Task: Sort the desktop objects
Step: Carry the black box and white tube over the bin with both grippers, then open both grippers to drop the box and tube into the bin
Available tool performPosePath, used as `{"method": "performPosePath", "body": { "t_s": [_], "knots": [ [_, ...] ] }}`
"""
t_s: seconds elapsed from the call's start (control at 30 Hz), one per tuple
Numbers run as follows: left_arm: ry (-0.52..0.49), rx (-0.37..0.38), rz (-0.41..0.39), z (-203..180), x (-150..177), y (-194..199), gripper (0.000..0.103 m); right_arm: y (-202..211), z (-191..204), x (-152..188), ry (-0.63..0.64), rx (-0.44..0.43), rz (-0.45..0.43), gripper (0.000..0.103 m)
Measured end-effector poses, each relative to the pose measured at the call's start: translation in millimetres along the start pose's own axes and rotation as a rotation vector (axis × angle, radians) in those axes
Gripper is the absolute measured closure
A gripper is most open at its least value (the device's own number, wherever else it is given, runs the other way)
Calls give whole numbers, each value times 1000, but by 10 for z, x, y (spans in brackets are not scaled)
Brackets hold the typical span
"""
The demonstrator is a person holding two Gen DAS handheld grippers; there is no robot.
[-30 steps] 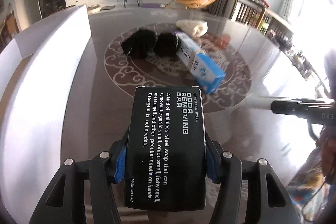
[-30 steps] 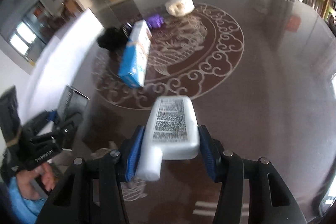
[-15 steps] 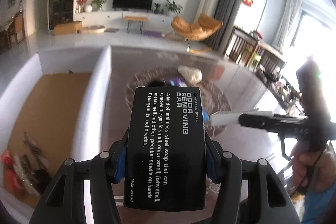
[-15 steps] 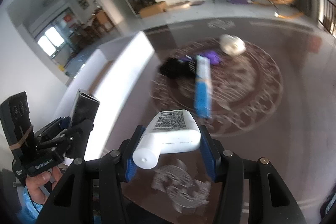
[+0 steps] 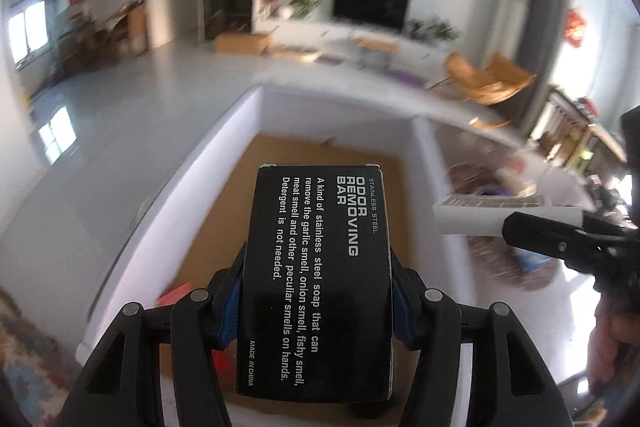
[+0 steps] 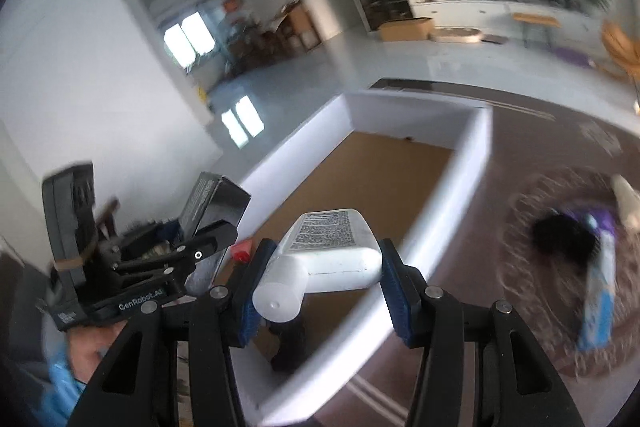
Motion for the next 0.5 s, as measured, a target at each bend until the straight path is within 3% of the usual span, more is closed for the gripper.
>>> {"method": "performPosePath", "body": {
  "t_s": [0.17, 0.23, 0.27, 0.33, 0.4, 0.5],
  "knots": [
    [2, -73, 178, 257, 192, -530, 44, -676, 135, 160, 41, 42, 66, 50],
    [-11, -109, 199, 243, 253, -610, 39, -847, 123, 232, 25, 63, 118, 46],
    [-17, -127, 198, 235, 271, -625, 24, -865, 114, 276, 20, 65, 128, 37],
    [-28, -170, 163, 208, 297, -616, 15, -760, 93, 336, 29, 67, 98, 28],
    [-24, -154, 111, 136, 304, -527, 15, -522, 52, 426, 56, 79, 32, 14],
    [-11, -118, 53, 11, 293, -434, 15, -77, -140, 597, 65, 140, -83, 5]
  ]
}}
Point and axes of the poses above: each gripper's, at about its wrist camera, not at the fingertips, and y roughly against the way its jaws point, z to its left, x to its underside, the point moved 1 cm from there along -y, roughly the way its jaws point, and after that the axes turned 1 degree about -y, right-handed, at the moved point
